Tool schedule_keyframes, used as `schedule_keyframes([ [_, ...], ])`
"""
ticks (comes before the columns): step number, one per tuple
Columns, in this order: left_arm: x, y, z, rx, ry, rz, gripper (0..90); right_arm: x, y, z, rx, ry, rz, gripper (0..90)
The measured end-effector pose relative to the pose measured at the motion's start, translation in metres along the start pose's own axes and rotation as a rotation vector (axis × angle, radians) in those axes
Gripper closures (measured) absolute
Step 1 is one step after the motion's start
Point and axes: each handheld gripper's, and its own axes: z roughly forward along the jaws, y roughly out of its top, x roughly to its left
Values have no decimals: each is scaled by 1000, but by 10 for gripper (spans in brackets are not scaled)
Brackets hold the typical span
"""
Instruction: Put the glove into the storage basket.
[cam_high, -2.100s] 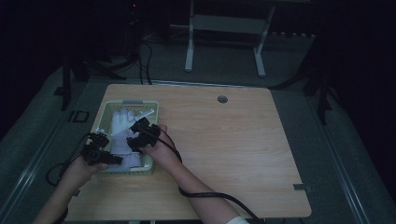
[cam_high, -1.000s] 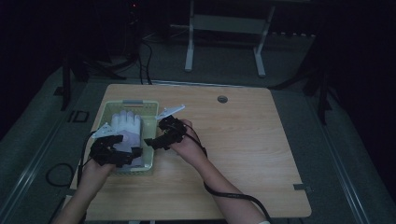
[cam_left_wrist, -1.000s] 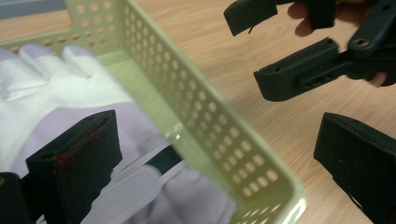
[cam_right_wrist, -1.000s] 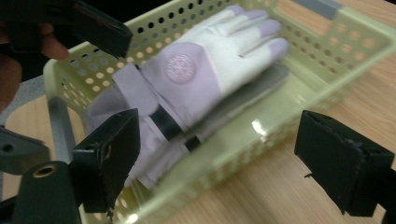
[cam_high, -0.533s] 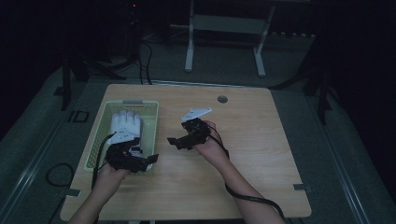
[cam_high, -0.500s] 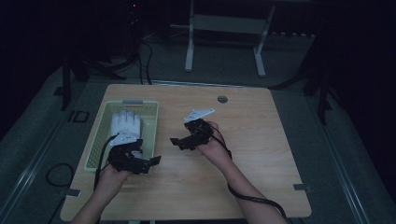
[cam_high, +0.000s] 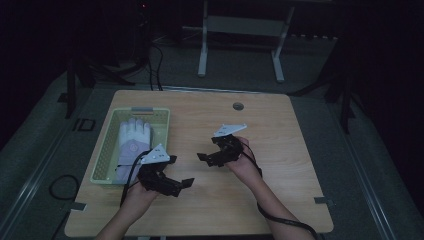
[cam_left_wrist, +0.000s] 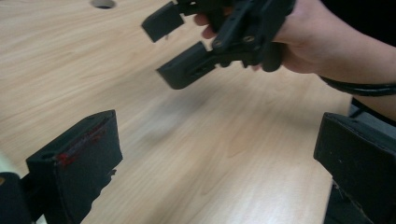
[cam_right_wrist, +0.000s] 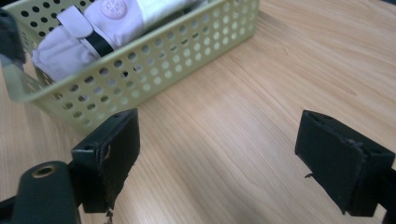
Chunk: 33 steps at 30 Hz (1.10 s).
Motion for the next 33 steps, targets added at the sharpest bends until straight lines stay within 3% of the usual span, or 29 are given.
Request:
schedule_keyframes([
  [3, -10, 2, 11, 9, -37, 21, 8, -6, -10, -8, -8, 0, 18, 139],
  [10, -18, 0, 26, 21, -71, 24, 8, -11, -23, -19, -14, -3, 6, 139],
  [12, -23, -2, 40, 45, -105, 37, 8, -13, -32, -26, -14, -9, 4, 139],
  [18, -36, -1, 55, 63, -133, 90, 8, -20, -50, -37, -16, -14, 20, 139],
  [33, -55, -12, 91, 124, -205, 131, 8, -26, -92, -53, 1, 0, 19, 139],
])
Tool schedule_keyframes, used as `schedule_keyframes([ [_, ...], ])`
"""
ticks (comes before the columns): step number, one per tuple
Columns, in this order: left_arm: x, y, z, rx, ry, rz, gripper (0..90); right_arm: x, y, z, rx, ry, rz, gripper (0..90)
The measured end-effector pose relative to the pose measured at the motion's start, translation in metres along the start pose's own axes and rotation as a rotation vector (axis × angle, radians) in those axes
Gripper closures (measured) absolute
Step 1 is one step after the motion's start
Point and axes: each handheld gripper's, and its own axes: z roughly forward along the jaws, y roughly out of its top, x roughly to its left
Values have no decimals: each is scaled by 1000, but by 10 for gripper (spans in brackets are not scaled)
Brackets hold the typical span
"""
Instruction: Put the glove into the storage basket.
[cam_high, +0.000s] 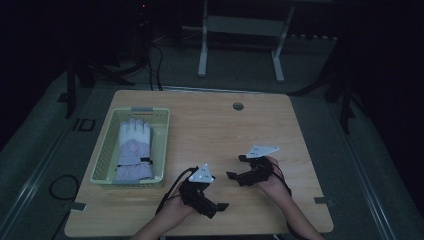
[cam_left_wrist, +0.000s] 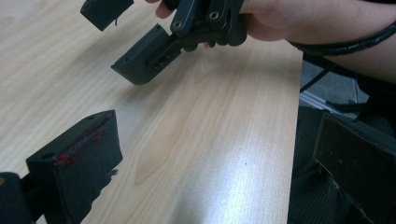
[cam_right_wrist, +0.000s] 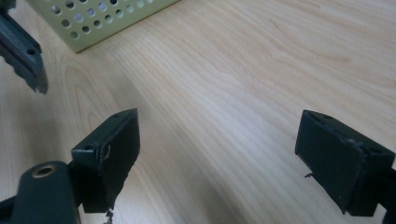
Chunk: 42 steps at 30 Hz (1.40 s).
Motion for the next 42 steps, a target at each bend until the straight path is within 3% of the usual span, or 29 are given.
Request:
schedule_keyframes([
  [10, 0, -7, 19, -5, -27, 4, 8, -12, -25, -19, -18, -32, 23, 139],
  [15, 0, -12, 28, 0, -2, 45, 8, -16, -37, -21, -8, -49, 24, 140],
  [19, -2, -15, 34, -6, -18, 47, 8, -16, -47, -21, -9, -52, 23, 139],
  [23, -8, -18, 41, 4, -24, 88, 8, -16, -52, -21, -4, -53, 26, 140],
  [29, -8, -23, 41, -19, -33, 64, 8, -15, -57, -20, -28, -50, 27, 139],
  [42, -5, -35, 42, -20, -24, 72, 8, -16, -60, -20, -42, -72, 20, 139],
])
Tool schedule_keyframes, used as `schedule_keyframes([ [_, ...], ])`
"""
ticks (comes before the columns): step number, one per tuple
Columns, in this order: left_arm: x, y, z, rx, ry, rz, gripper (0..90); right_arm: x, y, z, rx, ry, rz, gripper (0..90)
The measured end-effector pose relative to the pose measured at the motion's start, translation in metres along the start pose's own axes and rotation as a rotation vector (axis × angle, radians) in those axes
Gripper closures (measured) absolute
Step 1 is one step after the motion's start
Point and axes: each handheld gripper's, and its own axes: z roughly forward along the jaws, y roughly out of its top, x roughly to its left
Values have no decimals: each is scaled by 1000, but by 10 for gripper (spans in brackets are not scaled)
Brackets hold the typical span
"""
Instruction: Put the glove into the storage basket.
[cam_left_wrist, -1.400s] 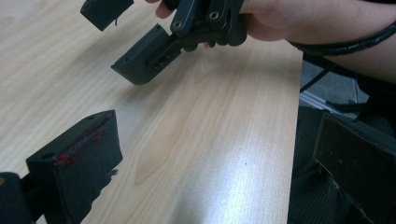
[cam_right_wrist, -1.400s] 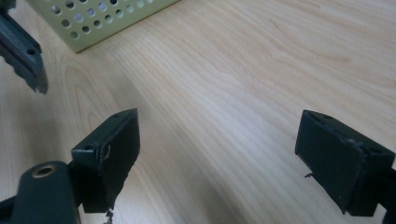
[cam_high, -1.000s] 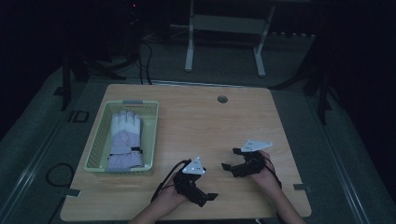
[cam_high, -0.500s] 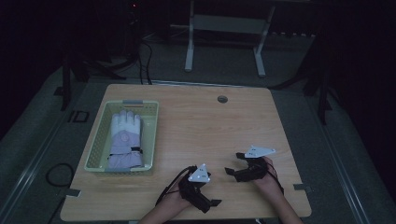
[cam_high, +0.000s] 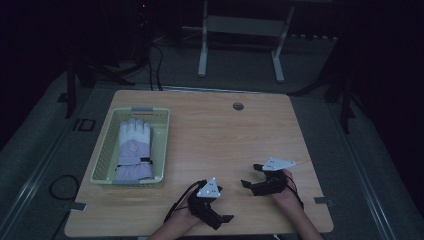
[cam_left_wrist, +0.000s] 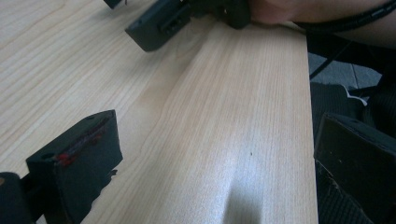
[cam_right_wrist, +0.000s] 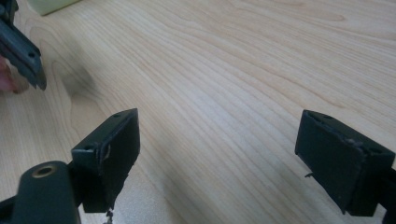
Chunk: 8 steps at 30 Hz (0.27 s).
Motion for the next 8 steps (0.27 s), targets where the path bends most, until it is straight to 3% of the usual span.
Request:
schedule_keyframes([
  [8, 0, -1, 1, 3, -5, 5, 8, -2, 0, 0, 1, -2, 6, 139],
])
